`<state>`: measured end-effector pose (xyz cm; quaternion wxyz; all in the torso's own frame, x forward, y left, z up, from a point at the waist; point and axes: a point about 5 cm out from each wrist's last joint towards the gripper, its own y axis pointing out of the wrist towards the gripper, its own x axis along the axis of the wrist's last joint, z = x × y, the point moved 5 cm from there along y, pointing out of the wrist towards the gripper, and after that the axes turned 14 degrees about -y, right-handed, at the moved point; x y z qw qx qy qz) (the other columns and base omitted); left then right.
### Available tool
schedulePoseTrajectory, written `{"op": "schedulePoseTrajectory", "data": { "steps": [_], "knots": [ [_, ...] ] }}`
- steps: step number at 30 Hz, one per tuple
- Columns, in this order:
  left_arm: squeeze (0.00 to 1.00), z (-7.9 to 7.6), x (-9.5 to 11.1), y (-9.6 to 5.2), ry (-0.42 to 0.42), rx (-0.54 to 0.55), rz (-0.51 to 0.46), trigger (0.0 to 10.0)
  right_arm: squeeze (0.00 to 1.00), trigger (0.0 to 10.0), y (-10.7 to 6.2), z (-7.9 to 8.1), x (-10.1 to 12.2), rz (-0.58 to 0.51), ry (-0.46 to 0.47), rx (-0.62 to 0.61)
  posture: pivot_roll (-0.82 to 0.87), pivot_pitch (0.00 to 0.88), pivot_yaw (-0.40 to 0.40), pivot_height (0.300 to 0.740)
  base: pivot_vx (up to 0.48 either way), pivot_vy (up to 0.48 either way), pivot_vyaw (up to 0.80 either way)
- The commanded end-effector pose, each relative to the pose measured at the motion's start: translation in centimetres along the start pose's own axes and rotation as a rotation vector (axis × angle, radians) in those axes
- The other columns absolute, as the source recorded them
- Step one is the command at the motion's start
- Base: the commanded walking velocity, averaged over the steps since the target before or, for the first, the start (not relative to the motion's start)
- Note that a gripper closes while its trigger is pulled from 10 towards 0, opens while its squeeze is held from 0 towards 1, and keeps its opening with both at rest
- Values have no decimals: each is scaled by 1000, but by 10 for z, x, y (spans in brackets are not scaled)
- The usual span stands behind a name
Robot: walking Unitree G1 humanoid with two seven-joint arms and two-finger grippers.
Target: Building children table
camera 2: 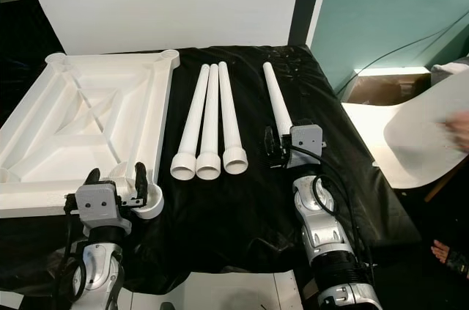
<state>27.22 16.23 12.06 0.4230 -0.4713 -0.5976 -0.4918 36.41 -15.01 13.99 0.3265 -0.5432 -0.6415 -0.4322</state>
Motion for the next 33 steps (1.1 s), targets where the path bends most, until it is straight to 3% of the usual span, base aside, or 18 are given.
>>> {"op": "schedulePoseTrajectory", "data": {
  "steps": [1,11,13,14,16,19,27,33],
  "knots": [
    [0,4,2,-3,-33,115,-31,10000,0,10000,3,-3,0,1,2,-16,65,0,-38,740,0,0,0],
    [0,3,3,-1,-28,98,-29,10000,0,10000,5,-9,0,5,5,-56,51,0,-18,740,0,0,0],
    [0,4,3,-1,-24,93,-29,10000,0,10000,3,-11,2,20,-101,-51,56,0,-13,740,0,0,0],
    [0,5,4,-1,-22,95,-29,10000,0,10000,4,-14,23,-42,-191,-38,40,0,-9,740,0,0,0],
    [0,7,4,-2,-22,98,-27,10000,0,10000,3,-16,40,-98,-213,-34,31,0,-6,740,0,0,0],
    [0,4,1,-2,-26,86,-15,10000,0,10000,1,-20,46,-121,-235,-49,22,0,-2,740,0,0,0],
    [0,-1,0,-1,-31,65,-8,10000,0,10000,-1,-27,31,-37,-310,-69,4,0,3,740,0,0,0],
    [0,-2,-2,0,-35,58,-1,10000,0,10000,-9,-20,30,10,-454,54,-9,0,6,740,0,0,0]
  ]
}}
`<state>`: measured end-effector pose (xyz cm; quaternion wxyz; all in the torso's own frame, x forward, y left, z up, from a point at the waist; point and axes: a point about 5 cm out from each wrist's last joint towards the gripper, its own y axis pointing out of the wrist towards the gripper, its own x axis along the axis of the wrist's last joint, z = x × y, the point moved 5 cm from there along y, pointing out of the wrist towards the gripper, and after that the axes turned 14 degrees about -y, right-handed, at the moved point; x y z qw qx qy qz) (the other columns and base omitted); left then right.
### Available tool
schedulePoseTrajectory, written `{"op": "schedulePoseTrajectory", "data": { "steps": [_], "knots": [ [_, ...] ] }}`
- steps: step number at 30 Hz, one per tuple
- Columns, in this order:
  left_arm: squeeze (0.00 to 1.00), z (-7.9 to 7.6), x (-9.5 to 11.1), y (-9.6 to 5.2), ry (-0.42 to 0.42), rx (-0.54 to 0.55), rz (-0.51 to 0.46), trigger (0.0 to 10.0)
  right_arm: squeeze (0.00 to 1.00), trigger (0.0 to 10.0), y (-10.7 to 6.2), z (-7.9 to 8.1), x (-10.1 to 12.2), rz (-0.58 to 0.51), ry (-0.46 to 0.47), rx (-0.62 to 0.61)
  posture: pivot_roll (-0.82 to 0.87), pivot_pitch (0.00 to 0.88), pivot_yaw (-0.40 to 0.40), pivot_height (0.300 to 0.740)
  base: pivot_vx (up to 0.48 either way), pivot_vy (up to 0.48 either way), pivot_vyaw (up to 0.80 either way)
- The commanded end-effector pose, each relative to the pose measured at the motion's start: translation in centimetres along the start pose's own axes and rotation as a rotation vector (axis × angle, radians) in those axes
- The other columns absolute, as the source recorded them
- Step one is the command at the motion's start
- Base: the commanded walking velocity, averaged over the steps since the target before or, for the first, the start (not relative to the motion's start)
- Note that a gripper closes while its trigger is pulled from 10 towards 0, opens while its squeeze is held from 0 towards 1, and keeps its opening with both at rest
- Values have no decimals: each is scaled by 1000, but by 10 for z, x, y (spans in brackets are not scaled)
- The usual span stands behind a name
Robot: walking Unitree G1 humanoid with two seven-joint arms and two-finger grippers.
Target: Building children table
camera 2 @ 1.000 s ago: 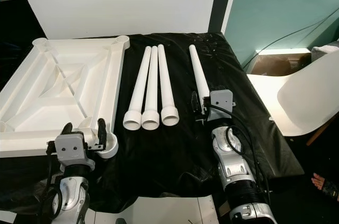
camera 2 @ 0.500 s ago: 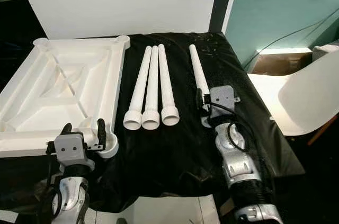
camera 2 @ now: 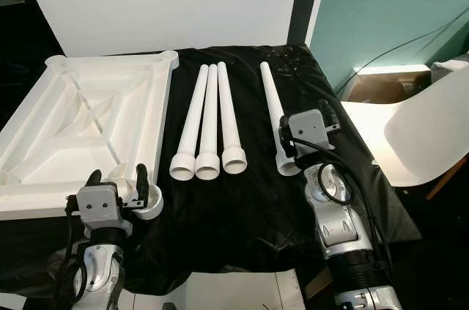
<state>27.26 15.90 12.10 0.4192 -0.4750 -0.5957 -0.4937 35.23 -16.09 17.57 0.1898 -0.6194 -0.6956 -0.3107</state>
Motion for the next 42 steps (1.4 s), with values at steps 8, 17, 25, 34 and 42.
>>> {"op": "schedulePoseTrajectory", "data": {
  "steps": [8,17,25,34,42],
  "knots": [
    [0,3,-3,-1,-29,64,3,10000,0,10000,-23,20,19,-95,-138,258,-14,0,15,740,0,0,0],
    [0,1,-4,0,-28,53,11,10000,0,10000,-33,17,12,-27,-301,427,-28,0,17,740,0,0,0],
    [0,1,-4,0,-28,52,10,10000,0,10000,-44,19,2,43,-356,544,-29,0,11,740,0,0,0],
    [0,1,-4,-2,-29,57,11,10000,0,10000,-44,23,-12,114,-413,590,-17,0,5,740,0,0,0],
    [0,2,-4,-3,-26,62,12,10000,0,10000,-38,15,-20,145,-469,586,-16,0,3,740,0,0,0]
  ]
}}
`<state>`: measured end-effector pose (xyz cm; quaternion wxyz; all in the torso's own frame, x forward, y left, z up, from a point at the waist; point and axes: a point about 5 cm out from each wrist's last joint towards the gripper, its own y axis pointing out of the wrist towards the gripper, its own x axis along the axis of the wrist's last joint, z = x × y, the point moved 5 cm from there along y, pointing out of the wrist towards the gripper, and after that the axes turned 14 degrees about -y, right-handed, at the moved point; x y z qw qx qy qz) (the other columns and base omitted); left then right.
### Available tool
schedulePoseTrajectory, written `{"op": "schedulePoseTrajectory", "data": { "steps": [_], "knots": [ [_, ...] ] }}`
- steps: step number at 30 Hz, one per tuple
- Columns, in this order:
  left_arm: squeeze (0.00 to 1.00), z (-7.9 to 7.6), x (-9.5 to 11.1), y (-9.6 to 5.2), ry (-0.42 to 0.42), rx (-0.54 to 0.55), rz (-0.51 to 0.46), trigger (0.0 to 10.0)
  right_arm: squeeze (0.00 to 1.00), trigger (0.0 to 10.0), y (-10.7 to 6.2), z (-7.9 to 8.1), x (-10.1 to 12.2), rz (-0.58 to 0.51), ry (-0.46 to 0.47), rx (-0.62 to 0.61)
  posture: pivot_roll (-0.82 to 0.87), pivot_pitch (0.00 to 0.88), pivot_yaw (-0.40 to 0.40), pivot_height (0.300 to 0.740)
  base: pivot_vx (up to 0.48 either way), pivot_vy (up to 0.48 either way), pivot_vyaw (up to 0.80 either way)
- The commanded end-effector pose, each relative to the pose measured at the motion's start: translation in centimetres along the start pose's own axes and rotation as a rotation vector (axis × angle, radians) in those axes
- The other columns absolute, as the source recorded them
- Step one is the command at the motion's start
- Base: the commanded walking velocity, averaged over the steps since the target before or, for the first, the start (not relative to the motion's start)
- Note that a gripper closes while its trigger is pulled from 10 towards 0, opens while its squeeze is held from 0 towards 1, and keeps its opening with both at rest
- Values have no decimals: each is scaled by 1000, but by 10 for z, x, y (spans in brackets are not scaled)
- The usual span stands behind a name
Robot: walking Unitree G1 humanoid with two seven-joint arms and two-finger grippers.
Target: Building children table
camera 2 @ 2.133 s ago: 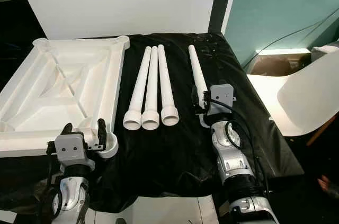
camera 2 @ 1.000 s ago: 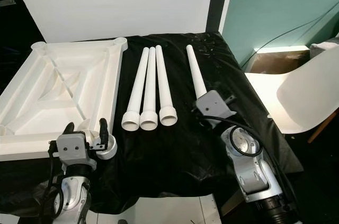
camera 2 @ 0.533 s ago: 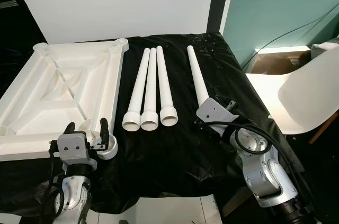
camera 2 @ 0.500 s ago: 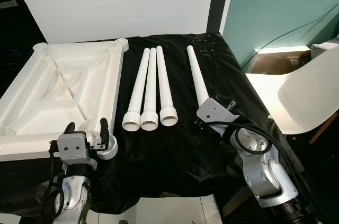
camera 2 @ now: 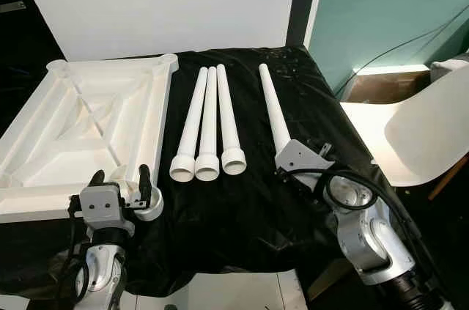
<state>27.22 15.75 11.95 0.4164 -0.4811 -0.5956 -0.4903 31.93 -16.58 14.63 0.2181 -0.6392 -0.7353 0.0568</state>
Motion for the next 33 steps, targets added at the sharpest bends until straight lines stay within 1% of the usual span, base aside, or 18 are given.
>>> {"op": "schedulePoseTrajectory", "data": {
  "steps": [1,6,7,9,10,12,13,14,15,16,17,22,25,27,29,31,32,33],
  "knots": [
    [0,4,-3,-2,-13,65,4,10000,0,10000,5,2,-2,7,-30,8,-17,0,7,740,0,0,0],
    [0,2,-2,-1,-13,61,3,10000,0,10000,12,5,2,-9,-60,6,-15,0,5,740,0,0,0],
    [0,2,-2,-1,-12,60,2,10000,0,10000,17,8,5,-19,-77,10,-10,0,1,740,0,0,0],
    [0,2,-2,-1,-12,62,0,10000,0,10000,26,16,7,-34,-75,18,-8,0,-5,740,0,0,0],
    [0,2,-2,-1,-12,62,0,10000,0,10000,26,16,7,-34,-75,18,-8,0,-5,740,0,0,0],
    [0,1,-3,-1,-15,65,1,10000,0,6196,39,33,8,-45,-93,33,-1,0,-9,740,0,0,0],
    [0,0,-3,-1,-16,65,0,10000,0,5882,44,39,10,-57,-95,33,0,0,-10,740,0,0,0],
    [0,0,-3,-1,-17,66,-2,10000,0,4549,49,44,12,-61,-111,33,8,0,-12,740,0,0,0],
    [0,0,-3,-1,-16,66,-3,10000,0,4549,51,47,12,-63,-120,31,8,0,-12,740,0,0,0],
    [0,1,-2,-1,-16,68,-5,10000,0,3569,53,48,13,-64,-122,20,11,0,-14,740,0,0,0],
    [0,1,-2,-1,-15,70,-5,10000,0,0,55,48,13,-58,-117,8,15,0,-15,740,0,0,0],
    [0,2,-2,-2,-14,76,-6,10000,0,0,58,54,9,-32,-165,-52,22,0,-16,740,0,0,0],
    [0,2,-2,-1,-13,77,-6,10000,0,0,58,55,9,-29,-162,-57,22,0,-16,740,0,0,0],
    [0,3,-2,-1,-11,77,-6,10000,0,0,59,61,8,-26,-142,-81,21,0,-11,740,0,0,0],
    [0,3,-2,-1,-10,75,-5,10000,0,0,60,62,6,-19,-132,-104,18,0,-8,740,0,0,0],
    [0,3,-2,-1,-10,72,-4,10000,0,0,60,62,5,-9,-121,-135,14,0,-4,740,0,0,0],
    [0,3,-2,-1,-9,69,-2,10000,0,0,60,59,4,-2,-118,-177,11,0,-1,740,0,0,0],
    [0,3,-2,-1,-9,69,-2,10000,0,0,60,59,4,-2,-118,-177,11,0,-1,740,0,0,0]
  ]
}}
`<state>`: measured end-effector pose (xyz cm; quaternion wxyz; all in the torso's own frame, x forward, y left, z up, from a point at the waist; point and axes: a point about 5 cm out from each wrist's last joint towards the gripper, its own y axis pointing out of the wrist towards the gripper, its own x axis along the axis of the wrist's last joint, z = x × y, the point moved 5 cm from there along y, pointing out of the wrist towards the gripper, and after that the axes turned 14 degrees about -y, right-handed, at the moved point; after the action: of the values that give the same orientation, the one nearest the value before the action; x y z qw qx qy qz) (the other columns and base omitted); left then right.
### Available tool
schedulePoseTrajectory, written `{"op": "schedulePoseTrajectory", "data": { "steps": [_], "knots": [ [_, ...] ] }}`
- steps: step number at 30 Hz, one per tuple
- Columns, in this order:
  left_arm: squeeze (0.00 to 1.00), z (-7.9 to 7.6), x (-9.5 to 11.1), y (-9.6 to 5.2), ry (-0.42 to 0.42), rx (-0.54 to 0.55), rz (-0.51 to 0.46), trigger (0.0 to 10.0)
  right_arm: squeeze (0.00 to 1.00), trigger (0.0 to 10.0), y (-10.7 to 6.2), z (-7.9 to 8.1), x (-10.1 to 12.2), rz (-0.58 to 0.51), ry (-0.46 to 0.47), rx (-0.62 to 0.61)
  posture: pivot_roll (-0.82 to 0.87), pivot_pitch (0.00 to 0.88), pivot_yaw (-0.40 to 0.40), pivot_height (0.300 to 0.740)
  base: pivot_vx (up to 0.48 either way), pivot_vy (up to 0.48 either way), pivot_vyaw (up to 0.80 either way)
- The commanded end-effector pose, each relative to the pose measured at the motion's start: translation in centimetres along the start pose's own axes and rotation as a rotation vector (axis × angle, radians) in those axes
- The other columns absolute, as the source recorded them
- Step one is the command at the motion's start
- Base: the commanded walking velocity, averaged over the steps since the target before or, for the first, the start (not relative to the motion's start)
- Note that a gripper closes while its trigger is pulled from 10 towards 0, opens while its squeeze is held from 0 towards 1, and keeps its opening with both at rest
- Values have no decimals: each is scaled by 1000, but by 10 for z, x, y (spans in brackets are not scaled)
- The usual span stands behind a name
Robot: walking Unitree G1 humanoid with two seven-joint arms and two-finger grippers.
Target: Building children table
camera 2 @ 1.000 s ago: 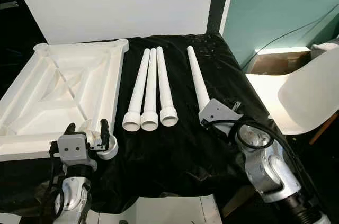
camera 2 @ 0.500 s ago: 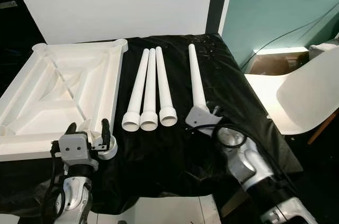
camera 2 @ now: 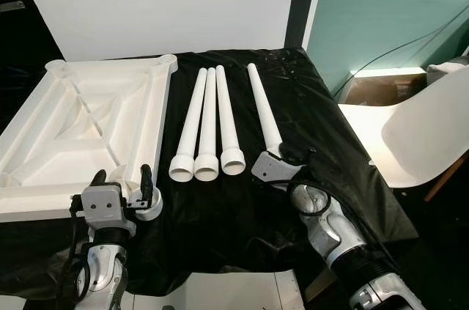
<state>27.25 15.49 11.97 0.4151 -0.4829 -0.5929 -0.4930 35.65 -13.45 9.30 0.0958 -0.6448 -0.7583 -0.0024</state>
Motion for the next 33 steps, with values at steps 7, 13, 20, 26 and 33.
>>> {"op": "schedulePoseTrajectory", "data": {
  "steps": [7,13,20,26,33],
  "knots": [
    [0,3,-3,2,-27,54,1,10000,0,0,-19,-16,-20,67,-70,-307,-12,0,14,740,0,0,0],
    [0,-18,-7,8,-280,-67,55,10000,0,0,-31,-38,-9,-7,-141,-507,-26,0,21,740,0,0,0],
    [0,-58,3,12,-493,-343,95,10000,0,0,-45,-69,9,-117,-187,-735,-38,0,21,740,0,0,0],
    [0,-71,20,8,-784,-481,100,10000,0,0,-47,-57,32,-289,-150,-695,-31,0,14,740,0,0,0],
    [0,-74,69,5,-1121,-733,13,10000,0,10000,-59,-36,55,-534,-177,-625,-15,0,2,740,0,0,0]
  ]
}}
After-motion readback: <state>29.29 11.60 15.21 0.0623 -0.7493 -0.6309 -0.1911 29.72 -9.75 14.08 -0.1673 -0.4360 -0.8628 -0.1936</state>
